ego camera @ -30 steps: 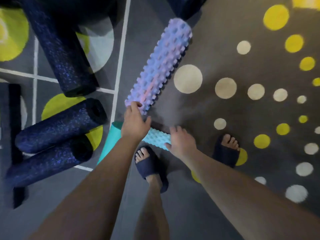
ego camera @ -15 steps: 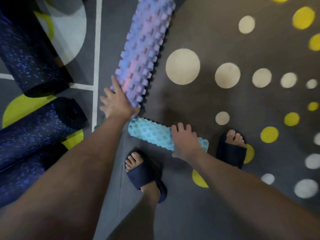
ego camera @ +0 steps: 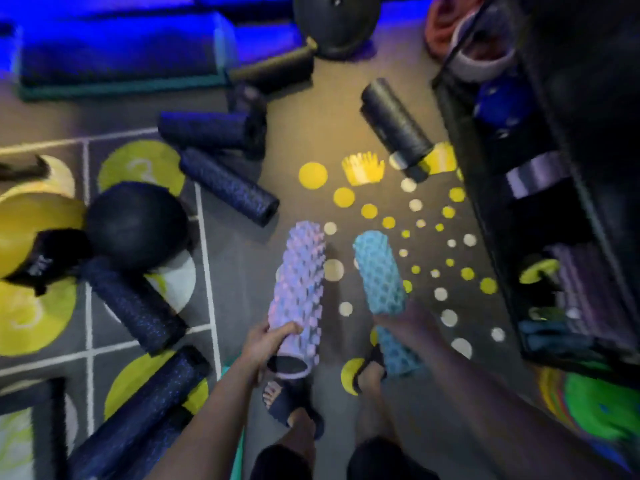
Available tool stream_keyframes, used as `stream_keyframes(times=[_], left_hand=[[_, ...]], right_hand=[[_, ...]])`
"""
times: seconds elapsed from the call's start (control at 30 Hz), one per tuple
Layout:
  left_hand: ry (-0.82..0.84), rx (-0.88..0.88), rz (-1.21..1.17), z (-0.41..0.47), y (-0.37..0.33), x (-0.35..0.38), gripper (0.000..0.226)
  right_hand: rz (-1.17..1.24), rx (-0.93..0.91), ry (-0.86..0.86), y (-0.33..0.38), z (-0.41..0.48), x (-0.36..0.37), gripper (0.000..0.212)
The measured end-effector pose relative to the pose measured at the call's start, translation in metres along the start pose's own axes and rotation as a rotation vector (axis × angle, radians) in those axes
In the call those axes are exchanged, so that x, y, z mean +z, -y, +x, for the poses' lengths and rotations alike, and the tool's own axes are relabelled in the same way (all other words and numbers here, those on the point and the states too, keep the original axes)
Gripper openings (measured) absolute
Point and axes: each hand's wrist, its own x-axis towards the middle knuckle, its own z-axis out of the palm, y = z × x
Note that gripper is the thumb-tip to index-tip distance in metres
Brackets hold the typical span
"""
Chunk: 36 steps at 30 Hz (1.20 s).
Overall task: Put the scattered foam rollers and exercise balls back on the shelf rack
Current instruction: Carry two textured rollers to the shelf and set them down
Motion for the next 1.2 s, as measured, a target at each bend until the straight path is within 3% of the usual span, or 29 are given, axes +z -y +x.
stream_keyframes(times=[0.07,0.13,0.33,0.43,0.57,0.67,0.77,0.83,0.87,1.03,1.2], left_hand=[[0.067,0.087,-0.014,-0.057,-0.047,0.025,0.032],[0.158,0.188,-0.014,-0.100,-0.092,0.060,0.025],[0.347,0.444,0.029,-0.188,-0.232,0.174,0.052],[0.478,0.547,0.001,-0.235,-0.287,0.234,0.063],[0.641,0.663,0.002,-0.280,-0.342,0.319,0.062],[0.751,0.715,0.000,-0.300,-0.372,0.386,0.062],[0.805,0.810,0.084,-0.322,-0.403,0.452,0.043],[0.721,0.842,0.191,-0.331,-0.432,0.493,0.015],[0.692,0.869,0.233,-0.334,-0.446,0.512,0.012],[0.863,0.844,0.416,-0.350,-0.490,0.589,0.035],[1.004,0.793,0.557,-0.379,-0.504,0.685,0.031]], right_hand=[[0.191,-0.021,-0.079,0.022,-0.034,-0.060,0.088],[0.360,-0.046,-0.136,0.031,-0.058,-0.112,0.073],[0.697,-0.155,-0.337,0.028,-0.094,-0.272,0.038],[0.885,-0.169,-0.433,0.018,-0.101,-0.362,0.039],[1.190,-0.219,-0.501,0.008,-0.107,-0.474,0.067],[1.355,-0.311,-0.574,-0.004,-0.105,-0.552,0.037],[1.424,-0.356,-0.666,-0.022,-0.095,-0.610,0.037],[1.423,-0.358,-0.722,-0.038,-0.085,-0.643,0.031],[1.423,-0.356,-0.748,-0.046,-0.081,-0.657,0.026],[1.407,-0.236,-0.925,-0.082,-0.060,-0.696,0.028],[1.378,-0.024,-1.149,-0.130,-0.053,-0.729,0.066]])
